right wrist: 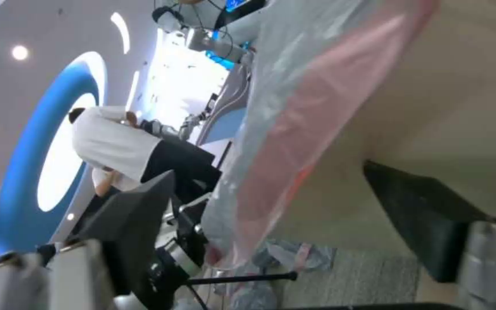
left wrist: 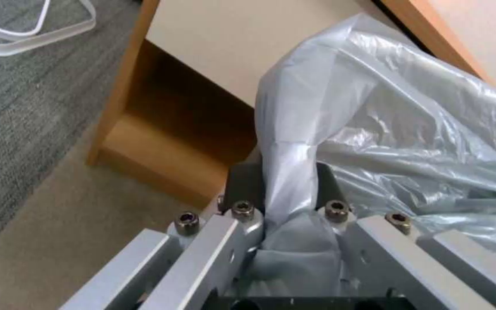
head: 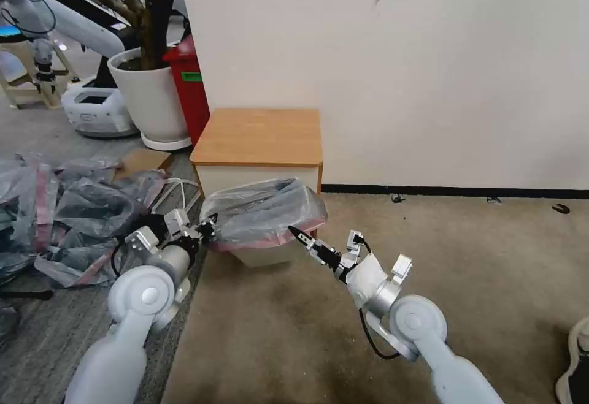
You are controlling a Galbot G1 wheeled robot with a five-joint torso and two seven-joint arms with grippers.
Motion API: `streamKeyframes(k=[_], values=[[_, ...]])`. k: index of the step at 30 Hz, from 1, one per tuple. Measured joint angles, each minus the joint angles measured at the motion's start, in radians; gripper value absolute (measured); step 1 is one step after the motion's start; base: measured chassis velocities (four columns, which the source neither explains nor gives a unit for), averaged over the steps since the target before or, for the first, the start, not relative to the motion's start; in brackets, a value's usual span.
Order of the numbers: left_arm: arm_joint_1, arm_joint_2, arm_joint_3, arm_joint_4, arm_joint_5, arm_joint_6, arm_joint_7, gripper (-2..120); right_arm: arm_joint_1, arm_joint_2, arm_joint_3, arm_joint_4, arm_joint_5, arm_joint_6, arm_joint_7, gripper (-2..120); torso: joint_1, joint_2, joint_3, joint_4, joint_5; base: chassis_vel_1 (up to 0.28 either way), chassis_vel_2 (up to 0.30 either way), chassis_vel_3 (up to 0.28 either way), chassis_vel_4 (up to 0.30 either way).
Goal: Pick up the garbage bag from the table and place it over the trash can.
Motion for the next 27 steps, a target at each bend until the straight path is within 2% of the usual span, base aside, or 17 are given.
streamKeyframes(k=[2,3,4,8,9,12,13,17,19,22,27], values=[[-0.001,-0.004,0.004,0.0,0.004,0.0,0.0,6,0.001,0.002,-0.001,0.0,0.0,0.0,0.001,78,0.0,0.0,0.0,0.0,0.0,0.0,0.0,0.0,0.0],[-0.002,-0.008,0.008,0.002,0.008,0.0,0.0,6,0.003,0.002,-0.002,0.0,0.0,0.0,0.001,71,0.0,0.0,0.0,0.0,0.0,0.0,0.0,0.0,0.0],[-0.002,-0.008,0.008,0.002,0.008,0.0,0.0,6,0.003,0.002,-0.002,0.0,0.0,0.0,0.001,71,0.0,0.0,0.0,0.0,0.0,0.0,0.0,0.0,0.0],[-0.002,-0.012,0.014,0.005,0.015,0.0,0.0,6,0.005,0.002,-0.001,0.0,0.001,0.0,0.002,54,0.0,0.0,0.0,-0.0001,0.0,0.0,0.0,0.0,0.0],[-0.002,-0.012,0.014,0.005,0.015,0.0,0.0,6,0.005,0.002,-0.001,0.0,0.001,0.0,0.002,54,0.0,0.0,0.0,-0.0001,0.0,0.0,0.0,0.0,0.0],[-0.001,-0.015,0.018,0.011,0.023,0.001,0.0,6,0.006,0.001,0.0,0.001,0.001,0.004,0.003,39,0.0,0.0,0.0,-0.0001,0.0,0.0,0.0,0.0,0.0],[-0.001,-0.015,0.018,0.011,0.023,0.001,0.0,6,0.006,0.001,0.0,0.001,0.001,0.004,0.003,39,0.0,0.0,0.0,-0.0001,0.0,0.0,0.0,0.0,0.0],[-0.004,-0.014,0.018,0.018,0.027,0.002,0.001,6,0.004,-0.003,0.001,0.002,0.001,0.012,0.001,19,0.0,0.0,0.0,-0.0001,0.0,0.0,0.0,0.0,0.0],[-0.005,-0.014,0.018,0.02,0.027,0.002,0.001,6,0.003,-0.003,0.001,0.002,0.0,0.014,0.001,18,0.0,0.0,0.0,-0.0001,0.0,0.0,0.0,0.0,0.0],[-0.005,-0.014,0.019,0.022,0.029,0.002,0.002,6,0.002,-0.004,0.001,0.003,-0.002,0.018,-0.004,3,0.0,0.0,0.0,0.0,0.0,0.0,0.0,0.0,0.0],[-0.005,-0.015,0.019,0.024,0.03,0.002,0.002,6,-0.005,-0.003,0.001,0.005,-0.01,0.024,-0.012,0,0.0,0.0,0.0,0.0,0.0,0.0,0.0,0.0,0.0]])
